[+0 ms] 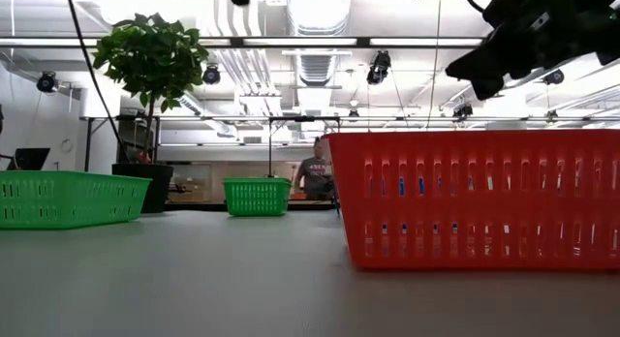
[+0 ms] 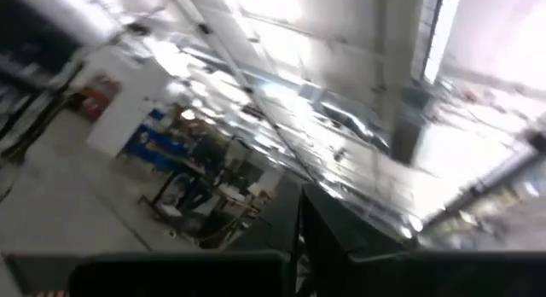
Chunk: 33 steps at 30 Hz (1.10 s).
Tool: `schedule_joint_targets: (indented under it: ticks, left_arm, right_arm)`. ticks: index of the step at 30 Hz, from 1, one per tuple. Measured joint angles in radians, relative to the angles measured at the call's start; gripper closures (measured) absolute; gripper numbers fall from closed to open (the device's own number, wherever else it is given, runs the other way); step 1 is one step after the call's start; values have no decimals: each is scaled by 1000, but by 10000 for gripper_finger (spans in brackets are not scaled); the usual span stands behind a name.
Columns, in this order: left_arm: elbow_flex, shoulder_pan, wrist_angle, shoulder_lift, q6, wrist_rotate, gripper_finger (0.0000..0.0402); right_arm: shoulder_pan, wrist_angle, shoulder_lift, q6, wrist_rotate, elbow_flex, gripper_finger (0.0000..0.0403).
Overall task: Stack baskets by color
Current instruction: Stack the bottom blue basket on the top blue basket
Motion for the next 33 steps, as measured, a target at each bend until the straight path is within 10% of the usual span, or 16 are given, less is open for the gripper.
schedule_joint_targets:
  ticks: [16, 33]
  left_arm:
    - [-231, -154, -1002, -273, -1, 90, 401]
    - [-343, -224, -1001, -274, 250, 6, 402]
  right_arm:
    - [271, -5, 7, 31, 159, 2, 369]
    - [292, -590, 311, -132, 194, 407, 354]
